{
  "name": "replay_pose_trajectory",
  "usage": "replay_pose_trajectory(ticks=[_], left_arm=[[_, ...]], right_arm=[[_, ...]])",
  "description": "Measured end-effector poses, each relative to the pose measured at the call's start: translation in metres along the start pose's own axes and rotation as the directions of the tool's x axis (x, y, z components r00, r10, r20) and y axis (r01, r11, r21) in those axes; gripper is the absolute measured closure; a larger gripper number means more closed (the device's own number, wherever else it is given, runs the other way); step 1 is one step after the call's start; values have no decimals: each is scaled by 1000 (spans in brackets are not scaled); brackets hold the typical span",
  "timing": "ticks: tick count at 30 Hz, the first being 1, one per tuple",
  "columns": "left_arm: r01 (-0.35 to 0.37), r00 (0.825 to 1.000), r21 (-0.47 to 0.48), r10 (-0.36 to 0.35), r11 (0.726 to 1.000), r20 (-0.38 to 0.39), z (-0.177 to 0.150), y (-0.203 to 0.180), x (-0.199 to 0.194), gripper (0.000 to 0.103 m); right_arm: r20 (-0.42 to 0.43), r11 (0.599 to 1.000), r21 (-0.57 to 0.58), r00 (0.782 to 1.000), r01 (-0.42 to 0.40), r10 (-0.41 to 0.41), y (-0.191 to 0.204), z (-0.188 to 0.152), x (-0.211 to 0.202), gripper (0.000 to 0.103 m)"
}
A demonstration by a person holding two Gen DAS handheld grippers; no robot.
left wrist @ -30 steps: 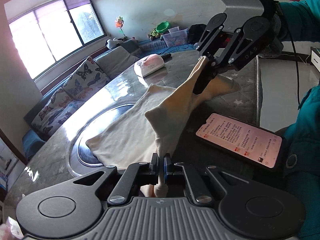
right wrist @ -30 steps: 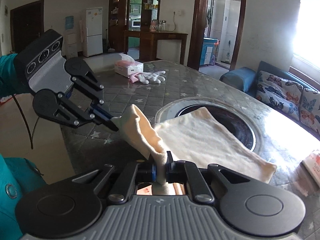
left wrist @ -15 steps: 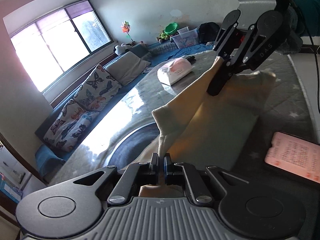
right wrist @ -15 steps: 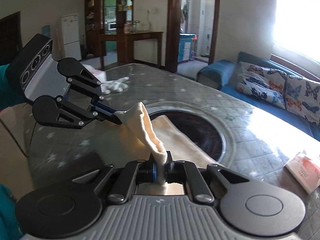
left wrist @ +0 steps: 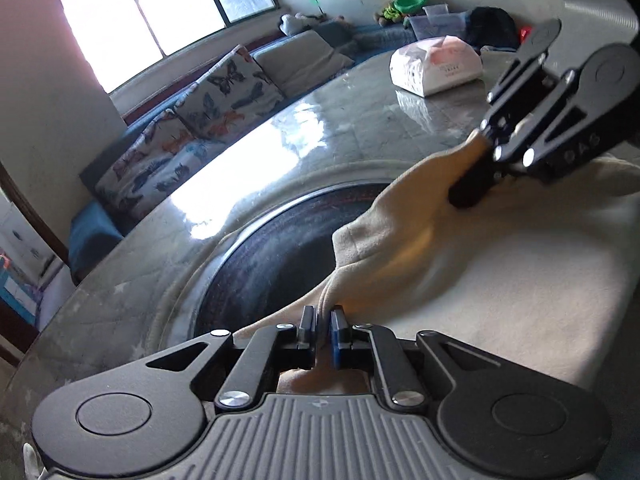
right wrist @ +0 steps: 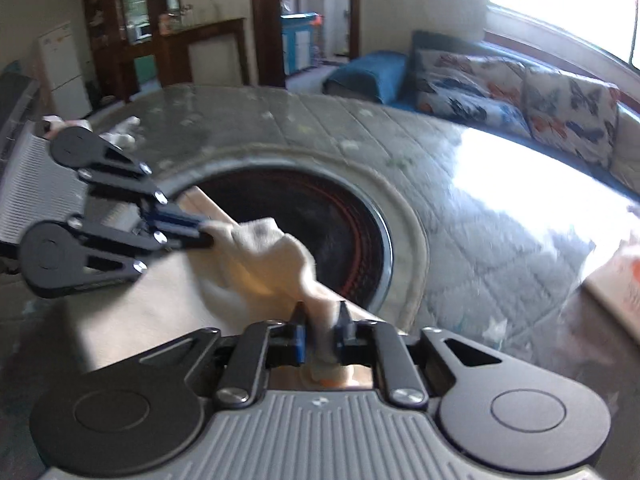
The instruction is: Fold clothes
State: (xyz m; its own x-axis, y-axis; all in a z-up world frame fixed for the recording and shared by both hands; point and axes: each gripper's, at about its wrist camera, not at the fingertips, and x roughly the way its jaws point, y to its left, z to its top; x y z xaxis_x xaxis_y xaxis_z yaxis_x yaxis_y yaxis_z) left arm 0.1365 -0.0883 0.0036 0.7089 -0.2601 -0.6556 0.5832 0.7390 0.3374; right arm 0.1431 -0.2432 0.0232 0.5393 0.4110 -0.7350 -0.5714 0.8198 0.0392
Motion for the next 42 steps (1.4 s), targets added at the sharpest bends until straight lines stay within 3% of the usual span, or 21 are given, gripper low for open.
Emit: replay_pose_trajectory(ticks=[6, 9, 12, 17, 22, 33, 42], left_arm=[[-36, 999, -38, 35, 999, -20, -5, 9, -6, 88], [-74, 997, -74, 72, 995, -30, -8, 13, -9, 86], [-110, 993, -111, 106, 988, -43, -10, 18, -13, 76], [-172, 984, -117, 166, 978, -59, -12, 22, -21, 74], [-212, 977, -187, 201, 959, -76, -20, 31, -36, 74], [-117, 993, -307, 112, 945, -33, -35, 9, -96, 71], [-36, 999, -349, 33, 936, -13, -44, -23, -103, 71]], right_arm=[[68, 997, 76, 997, 20, -25, -13, -9, -11, 73], [104, 993, 113, 993, 45, -57, -20, -11, -24, 72], [123, 986, 158, 989, 59, -79, -29, -15, -39, 72], [121, 987, 152, 990, 54, -72, -27, -34, -63, 72], [105, 992, 122, 993, 44, -57, -15, -49, -71, 72], [106, 983, 172, 991, 62, -81, -8, -66, -63, 72], [156, 979, 188, 981, 81, -111, -5, -67, -77, 72]])
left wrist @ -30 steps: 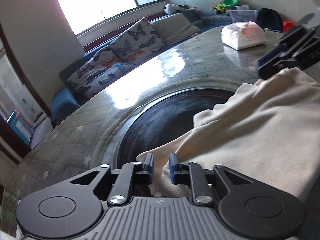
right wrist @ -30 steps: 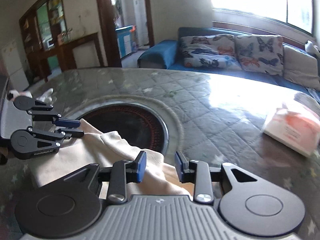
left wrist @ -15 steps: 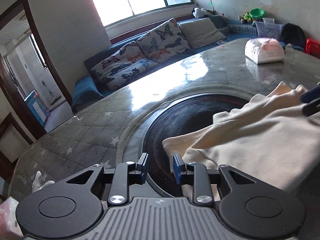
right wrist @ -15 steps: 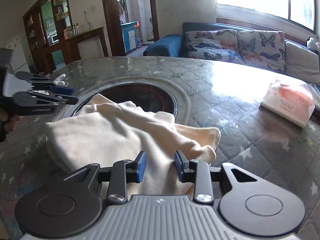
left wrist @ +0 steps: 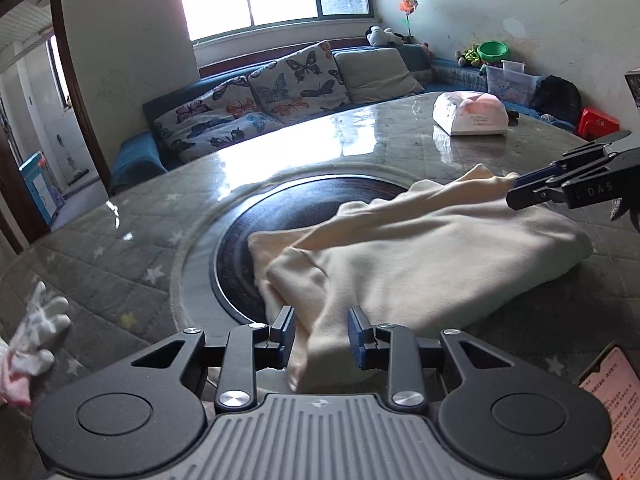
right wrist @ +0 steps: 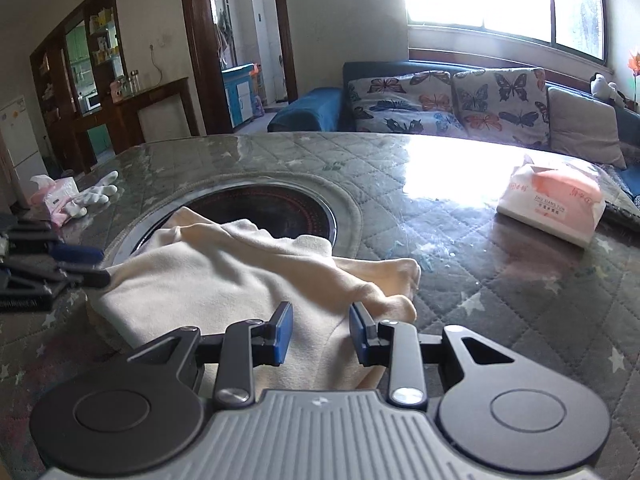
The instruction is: Fold clothes
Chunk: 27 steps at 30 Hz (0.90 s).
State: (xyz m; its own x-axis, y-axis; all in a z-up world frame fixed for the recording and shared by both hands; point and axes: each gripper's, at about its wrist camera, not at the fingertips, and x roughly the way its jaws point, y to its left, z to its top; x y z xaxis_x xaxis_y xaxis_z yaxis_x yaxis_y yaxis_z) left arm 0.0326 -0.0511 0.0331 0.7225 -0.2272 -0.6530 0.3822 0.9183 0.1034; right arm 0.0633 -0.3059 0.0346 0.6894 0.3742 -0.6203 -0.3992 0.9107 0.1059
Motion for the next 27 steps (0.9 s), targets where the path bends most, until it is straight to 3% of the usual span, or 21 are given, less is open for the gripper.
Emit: replay_pose_trajectory(ticks=[11, 18, 27], left_arm=[[-5, 1000, -75, 4, 997, -5, -13, 7, 0, 70], [-14, 1000, -98, 14, 995, -4, -16, 9, -2, 66], [-18, 1000, -117, 18, 993, 1, -14, 7, -9, 61]], right_arm=[[-26, 1000, 8, 999, 26, -26, -4, -7, 10, 68], [12, 998, 6, 998, 58, -58, -5, -2, 0, 68], [50, 999, -32, 999, 15, -13, 14, 1, -8, 60]])
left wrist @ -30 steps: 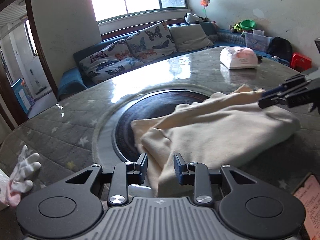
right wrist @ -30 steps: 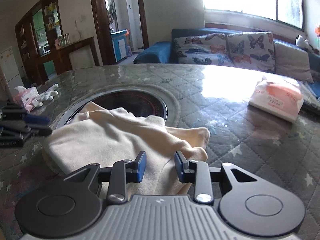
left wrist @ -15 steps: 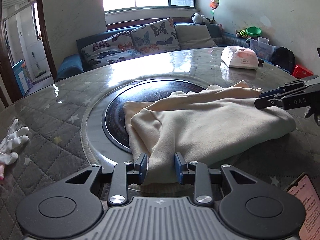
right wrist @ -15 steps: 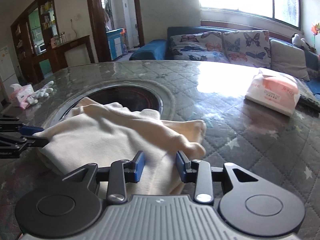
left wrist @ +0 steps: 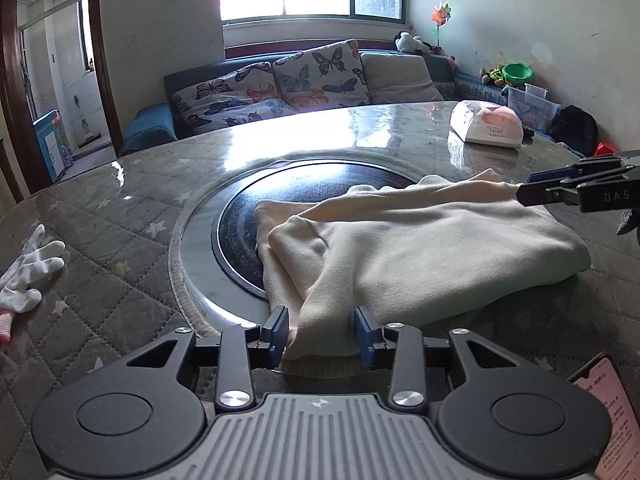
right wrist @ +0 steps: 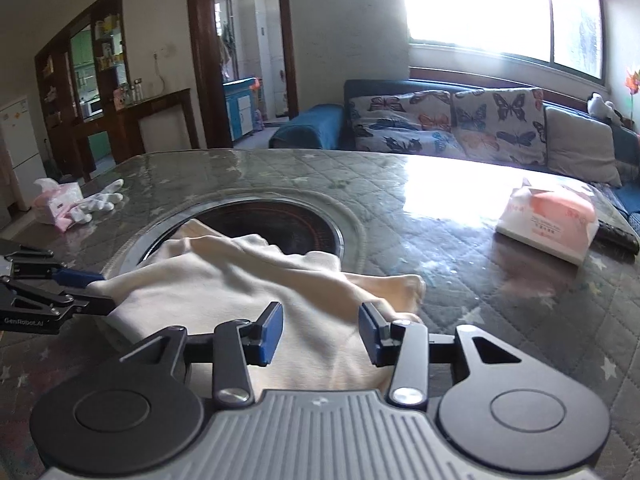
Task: Fold clothes
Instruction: 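Press the folded sweatshirt flat with both grippers open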
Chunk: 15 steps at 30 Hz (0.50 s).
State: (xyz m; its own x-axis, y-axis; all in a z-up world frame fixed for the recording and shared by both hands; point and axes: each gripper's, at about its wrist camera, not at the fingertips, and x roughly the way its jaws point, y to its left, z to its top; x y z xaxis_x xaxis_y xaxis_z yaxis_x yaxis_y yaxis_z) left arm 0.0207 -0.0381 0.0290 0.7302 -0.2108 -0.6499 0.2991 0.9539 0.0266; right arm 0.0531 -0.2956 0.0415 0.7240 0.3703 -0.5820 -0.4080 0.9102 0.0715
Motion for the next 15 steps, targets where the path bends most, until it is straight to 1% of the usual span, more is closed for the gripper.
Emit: replay_pose_trajectory(ticks=[2, 4, 6, 9, 13, 15], left_arm=[[2, 1000, 3, -2, 1000, 4, 2, -3, -2, 58], [5, 1000, 7, -5, 1000, 14, 3, -5, -5, 55], [13, 1000, 5, -13, 1000, 20, 4, -8, -7, 51], [18, 1000, 7, -18, 1000, 24, 4, -11, -7, 46], [20, 1000, 2, -20, 1000, 22, 3, -14, -7, 43], [22, 1000, -1, -22, 1000, 23, 2, -16, -7, 40]], right_arm=[[2, 1000, -3, 1000, -8, 8, 4, -1, 0, 55], [2, 1000, -2, 1000, -14, 14, 6, -3, 0, 54], [0, 1000, 2, 1000, -18, 18, 8, -4, 1, 49], [-6, 1000, 3, 1000, -24, 24, 11, -9, 1, 48], [-10, 1000, 17, 1000, -23, 23, 12, -16, -1, 42], [-5, 999, 27, 1000, -19, 19, 12, -18, -4, 37]])
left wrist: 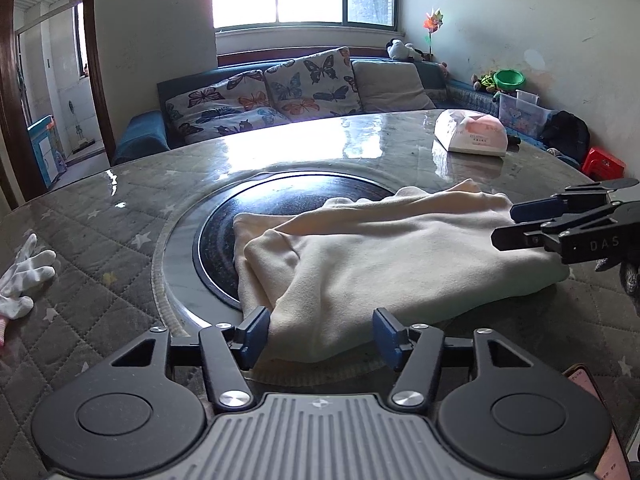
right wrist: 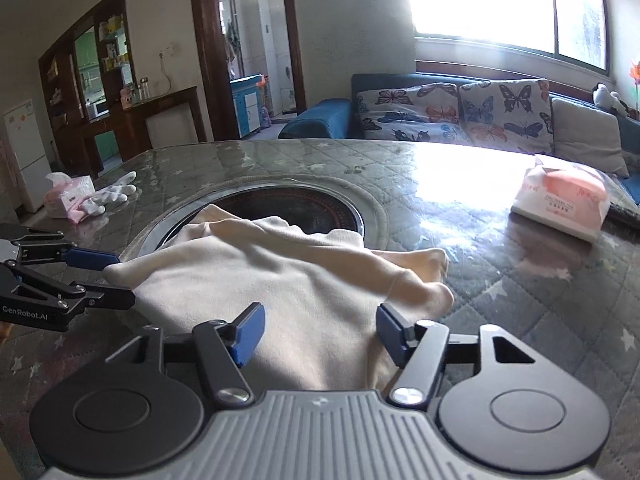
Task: Fold clothes
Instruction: 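Press the folded sweatshirt flat with both grippers open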
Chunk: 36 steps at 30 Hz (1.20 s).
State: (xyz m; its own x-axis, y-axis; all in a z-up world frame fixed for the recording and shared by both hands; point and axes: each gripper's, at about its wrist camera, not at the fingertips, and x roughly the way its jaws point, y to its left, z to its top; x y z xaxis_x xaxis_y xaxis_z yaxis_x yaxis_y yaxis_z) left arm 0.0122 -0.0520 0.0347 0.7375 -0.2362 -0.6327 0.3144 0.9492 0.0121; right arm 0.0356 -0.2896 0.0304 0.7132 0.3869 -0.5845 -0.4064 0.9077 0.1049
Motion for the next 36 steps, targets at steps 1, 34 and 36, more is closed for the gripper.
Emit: replay_pose_trajectory(ticks=[1, 34, 36], left_arm=[[1, 1000, 0, -1, 1000, 1, 0, -1, 0, 40], [82, 992, 47, -86, 996, 97, 4, -23, -14, 0], [88, 991, 59, -93, 994, 93, 5, -25, -11, 0]], right_arm=[[4, 1000, 2, 1000, 1, -1, 0, -1, -1, 36], [95, 990, 5, 986, 140, -140, -1, 0, -28, 0], [68, 989, 10, 986, 150, -151, -8, 2, -22, 0]])
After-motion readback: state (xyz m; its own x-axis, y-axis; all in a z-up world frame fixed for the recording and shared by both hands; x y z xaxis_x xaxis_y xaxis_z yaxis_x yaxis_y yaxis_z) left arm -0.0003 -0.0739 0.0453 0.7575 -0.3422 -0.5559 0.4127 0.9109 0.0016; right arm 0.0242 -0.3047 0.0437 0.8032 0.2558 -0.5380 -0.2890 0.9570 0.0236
